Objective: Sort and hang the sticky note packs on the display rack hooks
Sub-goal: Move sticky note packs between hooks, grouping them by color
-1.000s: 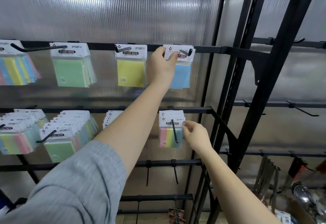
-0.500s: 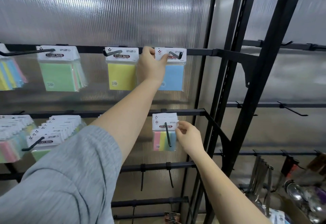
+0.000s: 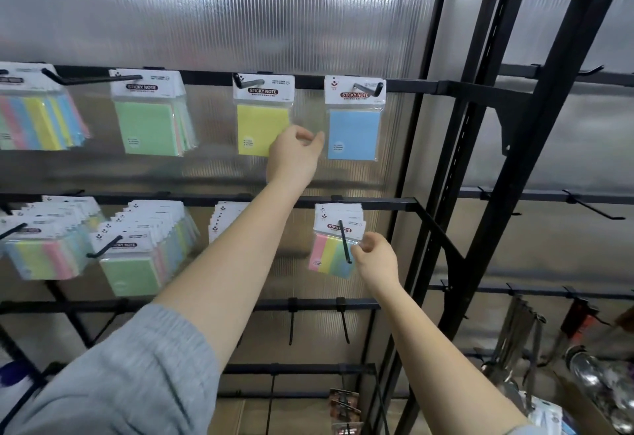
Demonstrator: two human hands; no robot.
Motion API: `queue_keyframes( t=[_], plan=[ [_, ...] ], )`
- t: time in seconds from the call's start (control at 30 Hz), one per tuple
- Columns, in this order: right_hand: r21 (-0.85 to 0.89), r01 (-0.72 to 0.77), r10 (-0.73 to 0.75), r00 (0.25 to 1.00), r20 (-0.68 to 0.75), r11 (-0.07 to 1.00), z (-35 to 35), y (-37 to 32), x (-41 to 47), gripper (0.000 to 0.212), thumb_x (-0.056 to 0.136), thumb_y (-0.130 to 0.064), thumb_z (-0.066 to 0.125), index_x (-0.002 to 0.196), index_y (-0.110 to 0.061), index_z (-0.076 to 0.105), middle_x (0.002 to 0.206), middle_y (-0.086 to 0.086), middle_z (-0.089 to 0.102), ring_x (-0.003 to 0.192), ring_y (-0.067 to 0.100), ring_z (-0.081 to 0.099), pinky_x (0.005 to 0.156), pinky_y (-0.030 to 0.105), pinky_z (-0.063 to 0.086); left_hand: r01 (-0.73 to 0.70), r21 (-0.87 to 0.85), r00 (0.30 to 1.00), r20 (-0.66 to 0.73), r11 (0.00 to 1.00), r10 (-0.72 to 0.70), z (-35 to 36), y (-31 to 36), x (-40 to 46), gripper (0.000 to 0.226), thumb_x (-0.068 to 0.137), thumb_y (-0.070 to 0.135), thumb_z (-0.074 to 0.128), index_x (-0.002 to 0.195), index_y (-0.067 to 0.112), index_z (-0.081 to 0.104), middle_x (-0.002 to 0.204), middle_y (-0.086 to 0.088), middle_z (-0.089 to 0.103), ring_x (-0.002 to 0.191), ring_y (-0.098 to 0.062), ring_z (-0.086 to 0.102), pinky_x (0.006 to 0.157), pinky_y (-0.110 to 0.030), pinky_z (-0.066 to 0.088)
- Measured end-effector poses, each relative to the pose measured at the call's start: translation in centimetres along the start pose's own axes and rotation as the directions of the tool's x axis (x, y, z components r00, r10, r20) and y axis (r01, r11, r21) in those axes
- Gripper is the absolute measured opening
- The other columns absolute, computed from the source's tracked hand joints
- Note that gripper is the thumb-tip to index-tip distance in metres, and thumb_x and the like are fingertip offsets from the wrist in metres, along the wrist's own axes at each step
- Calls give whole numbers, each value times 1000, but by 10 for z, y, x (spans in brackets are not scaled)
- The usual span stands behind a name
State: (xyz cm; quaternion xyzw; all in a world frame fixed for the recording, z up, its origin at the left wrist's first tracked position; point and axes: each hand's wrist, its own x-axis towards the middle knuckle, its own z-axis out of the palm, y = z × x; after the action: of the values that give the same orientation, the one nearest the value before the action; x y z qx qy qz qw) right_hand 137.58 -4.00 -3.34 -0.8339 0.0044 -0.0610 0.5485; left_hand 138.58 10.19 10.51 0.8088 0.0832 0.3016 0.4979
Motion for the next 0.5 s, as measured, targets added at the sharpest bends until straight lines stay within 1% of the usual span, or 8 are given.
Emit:
queue_keyframes(
  t=[0.1,0.17,0.23,0.27,0.3,0.37,0.43,0.5],
  plan=[
    [37,-66,67,997,-29,997,8,-1,-2,35,95,-21,55,127,-8,49,100,-2,53,91,13,52,69,25,39,80,-38,997,23,996,-80,-5,-17,-11,18,92,35,55,86,18,59,94,-1,69,88,-21,63,76,-32,50],
    [65,-103,105,994,-20,993,13,-3,-4,29,95,-23,55,120,-8,54,100,0,57,87,14,54,64,25,39,119,-56,993,28,991,-118,-9,-27,-22,19,92,34,54,80,20,59,90,-1,69,86,-21,64,76,-31,49],
    [105,-122,122,993,5,987,17,-4,-6,18,95,-24,55,107,-11,61,98,4,66,81,15,58,60,25,44,146,-64,989,26,987,-144,-13,-35,-32,20,93,33,53,76,22,57,86,0,68,83,-19,62,72,-28,46],
    [135,-132,130,991,20,982,18,-4,-7,16,96,-25,54,99,-13,64,97,6,69,81,16,61,65,27,47,157,-67,988,23,985,-156,-16,-39,-37,21,93,33,53,75,23,57,85,1,67,82,-17,62,70,-27,45],
    [167,-148,144,989,35,975,18,-5,-8,19,96,-27,53,91,-14,65,95,7,70,81,18,62,68,31,49,169,-71,986,20,983,-168,-19,-44,-41,21,93,32,53,76,23,57,83,2,66,81,-16,61,68,-26,45],
    [241,-183,172,983,65,953,16,-6,-10,26,96,-27,51,82,-12,66,86,7,69,77,19,60,67,32,46,196,-86,981,19,977,-195,-27,-53,-49,18,94,30,53,80,21,59,79,6,64,82,-15,60,67,-25,44],
    [289,-203,189,979,75,936,13,-8,-13,27,95,-24,52,80,-7,66,78,6,64,72,18,53,66,31,40,207,-89,978,10,974,-207,-34,-61,-55,15,94,29,52,84,20,60,79,7,63,85,-15,60,74,-27,44],
    [264,-197,187,980,62,944,9,-10,-17,25,93,-23,52,78,-7,65,74,6,58,70,19,47,67,31,34,218,-81,976,-9,973,-220,-41,-68,-60,17,95,29,52,83,20,60,81,5,64,86,-15,61,75,-28,42]
  ],
)
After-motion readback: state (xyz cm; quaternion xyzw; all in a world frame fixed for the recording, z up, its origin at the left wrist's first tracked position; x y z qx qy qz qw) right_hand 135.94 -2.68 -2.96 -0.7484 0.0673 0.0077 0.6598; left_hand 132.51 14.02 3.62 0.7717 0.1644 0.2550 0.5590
